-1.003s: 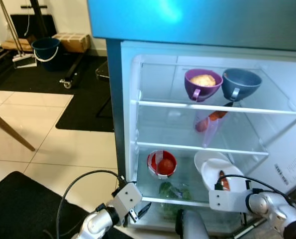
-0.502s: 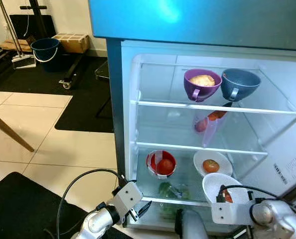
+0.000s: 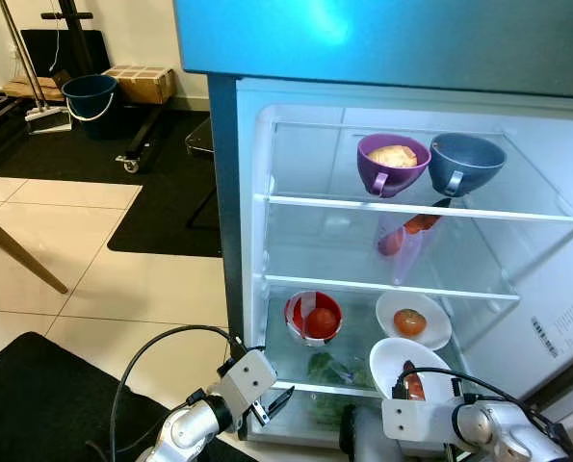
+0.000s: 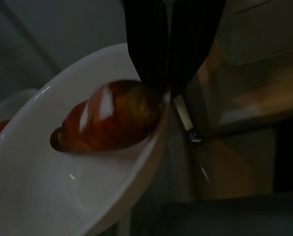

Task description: Restocking fridge

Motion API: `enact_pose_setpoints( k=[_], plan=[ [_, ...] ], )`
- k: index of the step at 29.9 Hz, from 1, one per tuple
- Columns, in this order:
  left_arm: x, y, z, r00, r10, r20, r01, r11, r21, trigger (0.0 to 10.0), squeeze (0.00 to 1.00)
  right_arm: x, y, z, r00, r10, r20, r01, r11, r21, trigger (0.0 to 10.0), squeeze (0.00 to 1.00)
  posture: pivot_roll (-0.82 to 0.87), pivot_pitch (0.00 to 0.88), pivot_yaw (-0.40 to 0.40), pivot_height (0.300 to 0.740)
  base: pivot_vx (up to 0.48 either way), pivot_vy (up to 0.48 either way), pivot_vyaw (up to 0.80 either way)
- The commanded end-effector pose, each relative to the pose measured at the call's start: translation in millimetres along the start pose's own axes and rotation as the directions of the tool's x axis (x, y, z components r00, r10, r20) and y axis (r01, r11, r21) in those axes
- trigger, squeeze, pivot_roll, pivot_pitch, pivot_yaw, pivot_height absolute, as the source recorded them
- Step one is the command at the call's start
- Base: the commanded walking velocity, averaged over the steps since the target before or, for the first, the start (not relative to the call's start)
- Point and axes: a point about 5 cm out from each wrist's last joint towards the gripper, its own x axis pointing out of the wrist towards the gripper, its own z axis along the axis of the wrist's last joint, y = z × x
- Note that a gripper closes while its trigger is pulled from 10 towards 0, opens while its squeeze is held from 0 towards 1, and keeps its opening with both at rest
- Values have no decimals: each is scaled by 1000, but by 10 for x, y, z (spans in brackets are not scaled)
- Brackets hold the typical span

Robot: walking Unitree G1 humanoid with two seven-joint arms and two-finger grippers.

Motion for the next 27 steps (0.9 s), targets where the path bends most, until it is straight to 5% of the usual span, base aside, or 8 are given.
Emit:
enact_pose_setpoints(
  k=[1, 13, 27],
  plan=[
    [19, 25, 26, 1000, 8, 5, -8, 1000, 6, 10000, 0, 24, 21, 15, 1000, -3, -5, 3, 1000, -21, 10000, 0, 17, 0, -41, 488, 0, 0, 0],
    [50, 23, 71, 999, 25, 27, -25, 1000, 1, 10000, 0, 236, -20, 254, 998, -49, -26, 48, 998, -48, 10000, 0, 35, 0, -48, 488, 0, 0, 0],
    [-24, -51, 70, 998, 23, 65, -20, 998, -55, 10000, 0, 273, -109, 319, 996, -75, -38, 72, 995, -72, 10000, 0, 61, 21, -54, 488, 0, 0, 0]
  ],
)
